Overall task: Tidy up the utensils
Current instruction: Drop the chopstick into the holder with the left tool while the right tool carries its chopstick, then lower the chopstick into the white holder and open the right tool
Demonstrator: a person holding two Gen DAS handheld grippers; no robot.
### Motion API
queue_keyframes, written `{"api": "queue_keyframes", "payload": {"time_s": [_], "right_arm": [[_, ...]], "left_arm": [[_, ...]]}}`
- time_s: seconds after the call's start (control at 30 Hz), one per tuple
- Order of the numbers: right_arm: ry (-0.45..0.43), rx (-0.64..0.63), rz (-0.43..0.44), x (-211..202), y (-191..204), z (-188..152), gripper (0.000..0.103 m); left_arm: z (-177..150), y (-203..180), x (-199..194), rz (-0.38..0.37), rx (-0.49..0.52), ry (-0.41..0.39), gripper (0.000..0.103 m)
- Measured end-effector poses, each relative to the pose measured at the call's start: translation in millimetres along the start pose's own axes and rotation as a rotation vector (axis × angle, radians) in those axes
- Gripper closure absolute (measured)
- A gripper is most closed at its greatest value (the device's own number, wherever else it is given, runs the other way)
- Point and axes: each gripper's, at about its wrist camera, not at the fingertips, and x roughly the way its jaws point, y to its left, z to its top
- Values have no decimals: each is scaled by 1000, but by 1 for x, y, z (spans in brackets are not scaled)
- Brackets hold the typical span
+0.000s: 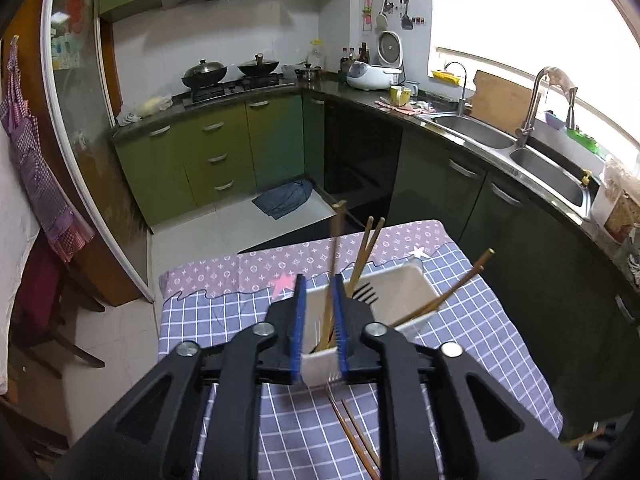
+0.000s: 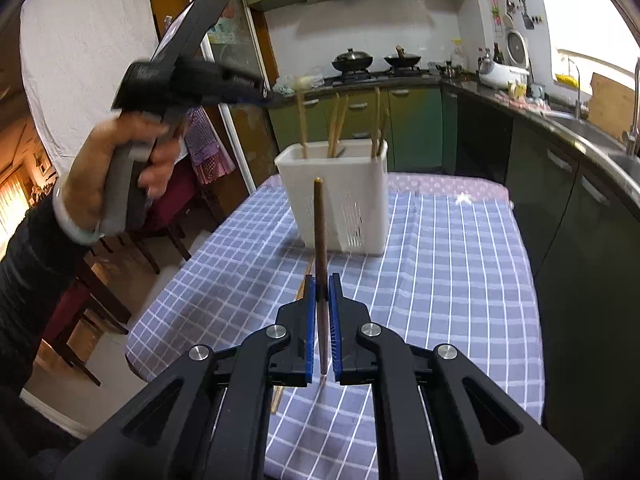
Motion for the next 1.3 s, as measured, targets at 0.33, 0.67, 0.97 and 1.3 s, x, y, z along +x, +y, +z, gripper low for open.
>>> {"api": "queue_keyframes", "payload": {"time_s": [0.33,0.67,0.97,1.3], "right_arm": [[-289,-54,-58,-24,23,124,96],[-232,-25,-159,52,9,190,96],[-88,-62,-201,118,10,164,95],[-151,-106,-93,31,33,107,69]], "left_arm": [[-44,23,-72,-37,-26,-44,77],[-87,44,-112,-58,-31,-10,76],[-104,45,-99,-76,-41,59,73],[-119,21,-55,-99,-30,191,70]]}}
